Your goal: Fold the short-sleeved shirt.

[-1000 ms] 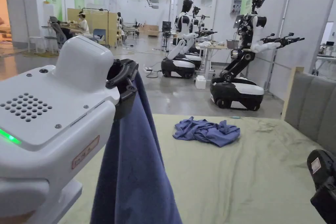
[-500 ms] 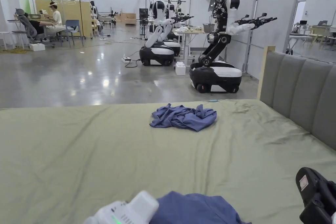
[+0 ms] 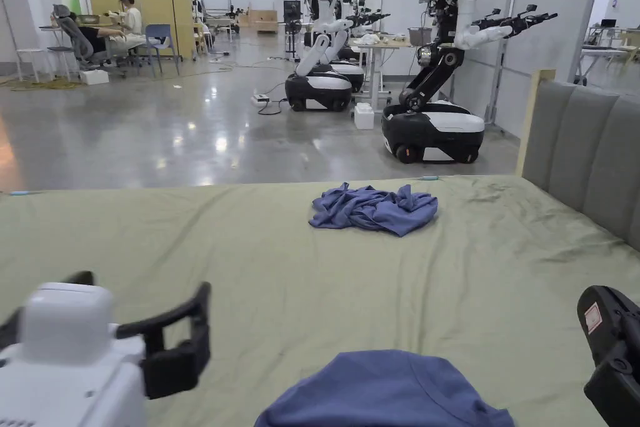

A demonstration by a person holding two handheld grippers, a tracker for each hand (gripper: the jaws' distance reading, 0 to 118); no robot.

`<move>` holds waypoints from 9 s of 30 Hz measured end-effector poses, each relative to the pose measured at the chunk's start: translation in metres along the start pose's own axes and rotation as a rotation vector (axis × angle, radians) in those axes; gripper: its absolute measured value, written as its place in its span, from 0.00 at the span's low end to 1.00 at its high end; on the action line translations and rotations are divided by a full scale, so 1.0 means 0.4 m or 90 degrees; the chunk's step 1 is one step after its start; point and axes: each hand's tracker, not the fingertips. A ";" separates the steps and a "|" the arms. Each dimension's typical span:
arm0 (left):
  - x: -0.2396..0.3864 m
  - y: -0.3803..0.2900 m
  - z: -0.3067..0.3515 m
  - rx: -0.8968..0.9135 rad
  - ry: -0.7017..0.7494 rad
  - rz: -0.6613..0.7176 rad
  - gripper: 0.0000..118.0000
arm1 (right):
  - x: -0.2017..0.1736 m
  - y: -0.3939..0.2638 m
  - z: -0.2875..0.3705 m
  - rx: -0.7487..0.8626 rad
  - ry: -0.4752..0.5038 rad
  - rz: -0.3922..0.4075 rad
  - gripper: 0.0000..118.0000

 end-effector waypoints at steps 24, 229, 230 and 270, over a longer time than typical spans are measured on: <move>0.209 -0.212 -0.019 -0.497 -0.244 0.028 1.00 | -0.058 -0.040 0.010 -0.038 0.026 -0.027 0.05; -0.224 0.151 -0.624 -0.151 -0.038 0.075 0.01 | -0.173 0.314 -0.807 0.013 0.233 -0.147 0.05; -0.223 0.133 -0.612 -0.152 -0.042 0.085 0.01 | -0.165 0.298 -0.790 0.010 0.236 -0.150 0.04; -0.246 -0.018 0.132 -0.250 0.096 0.041 0.91 | -0.061 -0.029 -0.128 -0.385 0.125 0.017 0.98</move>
